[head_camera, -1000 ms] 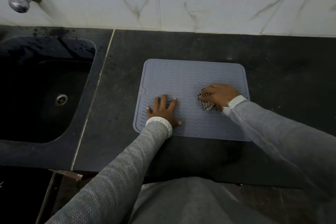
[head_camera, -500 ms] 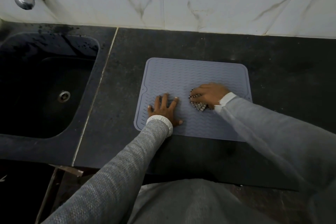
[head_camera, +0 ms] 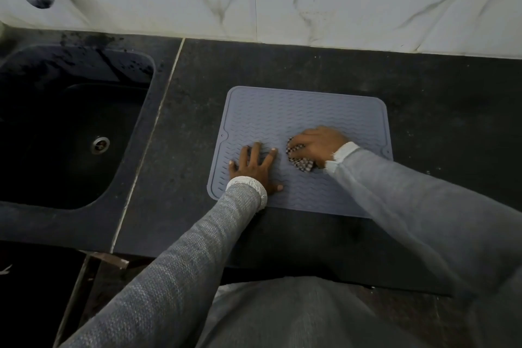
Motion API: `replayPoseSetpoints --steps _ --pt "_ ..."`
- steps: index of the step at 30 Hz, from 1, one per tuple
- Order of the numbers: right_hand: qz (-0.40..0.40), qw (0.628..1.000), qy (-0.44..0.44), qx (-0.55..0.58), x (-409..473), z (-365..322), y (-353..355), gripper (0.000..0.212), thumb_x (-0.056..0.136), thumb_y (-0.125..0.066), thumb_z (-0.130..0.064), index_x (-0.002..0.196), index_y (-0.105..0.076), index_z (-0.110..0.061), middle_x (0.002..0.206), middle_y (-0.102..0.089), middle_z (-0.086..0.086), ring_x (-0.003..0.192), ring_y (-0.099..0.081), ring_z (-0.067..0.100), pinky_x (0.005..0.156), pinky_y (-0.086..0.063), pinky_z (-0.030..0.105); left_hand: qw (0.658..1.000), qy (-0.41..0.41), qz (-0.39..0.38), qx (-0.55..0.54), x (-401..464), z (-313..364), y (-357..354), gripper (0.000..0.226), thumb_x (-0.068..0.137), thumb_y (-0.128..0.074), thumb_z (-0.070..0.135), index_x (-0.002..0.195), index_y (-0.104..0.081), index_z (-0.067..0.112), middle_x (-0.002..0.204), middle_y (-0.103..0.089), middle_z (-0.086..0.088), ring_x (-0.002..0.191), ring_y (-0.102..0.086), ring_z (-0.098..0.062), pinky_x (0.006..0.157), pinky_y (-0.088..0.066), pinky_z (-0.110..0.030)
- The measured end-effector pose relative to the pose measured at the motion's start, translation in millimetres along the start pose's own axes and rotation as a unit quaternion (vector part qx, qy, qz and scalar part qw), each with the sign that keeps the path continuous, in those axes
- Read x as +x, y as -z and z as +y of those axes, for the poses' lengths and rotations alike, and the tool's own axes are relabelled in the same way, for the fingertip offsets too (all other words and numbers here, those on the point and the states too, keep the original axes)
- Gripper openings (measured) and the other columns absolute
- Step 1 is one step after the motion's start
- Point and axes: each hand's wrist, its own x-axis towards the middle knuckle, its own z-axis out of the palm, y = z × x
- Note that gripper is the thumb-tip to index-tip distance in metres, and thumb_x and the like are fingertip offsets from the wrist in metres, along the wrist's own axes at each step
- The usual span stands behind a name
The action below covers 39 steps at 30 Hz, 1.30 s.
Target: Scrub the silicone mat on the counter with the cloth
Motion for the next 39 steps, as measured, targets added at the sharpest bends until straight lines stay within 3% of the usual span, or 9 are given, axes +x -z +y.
replayPoseSetpoints --steps 3,13,18,24,27,29,32,36,39 --pt "0.014 1.000 0.009 -0.001 -26 20 -11 0.050 0.079 -0.069 -0.019 0.127 -0.056 -0.024 0.141 -0.046 0.002 0.127 -0.043 0.029 0.099 -0.038 0.046 1.000 -0.006 0.010 -0.005 -1 -1 -1 0.094 0.080 -0.058 0.061 0.149 0.002 0.039 0.157 0.011 0.000 0.145 0.010 -0.030 0.114 -0.011 -0.060" --pt "-0.026 0.997 -0.064 -0.019 -26 16 -7 0.053 0.082 -0.067 -0.022 0.131 -0.050 -0.031 0.143 -0.041 -0.008 0.129 -0.038 0.021 0.103 -0.037 0.038 0.997 -0.045 0.033 -0.044 -4 -13 3 0.092 0.082 -0.062 0.052 0.150 -0.001 0.039 0.159 0.009 0.000 0.146 0.004 -0.029 0.116 -0.012 -0.055" --pt "-0.027 0.998 -0.052 0.016 -12 13 10 0.047 0.083 -0.064 -0.023 0.128 -0.054 -0.023 0.138 -0.048 -0.003 0.124 -0.044 0.023 0.097 -0.040 0.035 0.997 -0.029 0.057 -0.034 -5 -40 20 0.099 0.079 -0.068 0.048 0.150 0.000 0.038 0.159 0.009 -0.001 0.146 0.003 -0.030 0.117 -0.013 -0.050" --pt "0.037 0.998 -0.057 -0.012 37 -23 21 0.035 0.093 -0.047 -0.031 0.126 -0.052 -0.022 0.131 -0.050 0.004 0.120 -0.044 0.026 0.100 -0.037 0.038 0.999 -0.032 0.000 -0.006 6 -60 13 0.108 0.070 -0.074 0.053 0.150 -0.003 0.037 0.158 0.012 -0.003 0.145 0.006 -0.032 0.116 -0.014 -0.052" --pt "0.024 0.999 0.003 -0.040 49 -30 11 0.040 0.094 -0.045 -0.030 0.133 -0.046 -0.023 0.143 -0.040 -0.001 0.130 -0.035 0.026 0.106 -0.030 0.040 1.000 -0.026 -0.002 0.002 9 -59 13 0.109 0.068 -0.075 0.054 0.149 -0.005 0.037 0.157 0.011 -0.002 0.144 0.004 -0.033 0.117 -0.016 -0.051" --pt "0.001 1.000 0.003 -0.029 32 -22 8 0.042 0.092 -0.052 -0.026 0.134 -0.047 -0.028 0.147 -0.036 -0.005 0.132 -0.034 0.025 0.106 -0.031 0.041 1.000 -0.027 0.005 0.005 8 -59 12 0.108 0.068 -0.075 0.054 0.149 -0.006 0.036 0.157 0.009 -0.003 0.144 0.002 -0.033 0.117 -0.017 -0.050" --pt "0.043 0.999 0.013 0.000 12 2 -8 0.052 0.067 -0.081 -0.018 0.115 -0.065 -0.025 0.127 -0.059 0.003 0.109 -0.058 0.033 0.086 -0.051 0.046 0.999 -0.030 0.010 0.007 7 -59 13 0.106 0.069 -0.075 0.052 0.149 -0.007 0.036 0.157 0.007 -0.003 0.143 0.001 -0.034 0.117 -0.018 -0.049" --pt "-0.005 0.999 -0.026 0.047 4 9 -4 0.047 0.081 -0.068 -0.017 0.126 -0.057 -0.024 0.141 -0.046 -0.001 0.124 -0.043 0.028 0.100 -0.038 0.039 1.000 -0.029 0.001 0.003 7 -58 16 0.107 0.068 -0.076 0.051 0.149 -0.008 0.036 0.156 0.007 -0.004 0.143 0.001 -0.035 0.116 -0.021 -0.049" --pt "0.051 0.997 -0.036 0.042 18 1 0 0.043 0.084 -0.064 -0.019 0.126 -0.057 -0.024 0.140 -0.047 -0.001 0.125 -0.042 0.027 0.098 -0.037 0.038 1.000 -0.024 0.002 0.010 7 -55 18 0.106 0.067 -0.078 0.050 0.148 -0.012 0.036 0.155 0.004 -0.004 0.142 -0.002 -0.035 0.115 -0.024 -0.048"
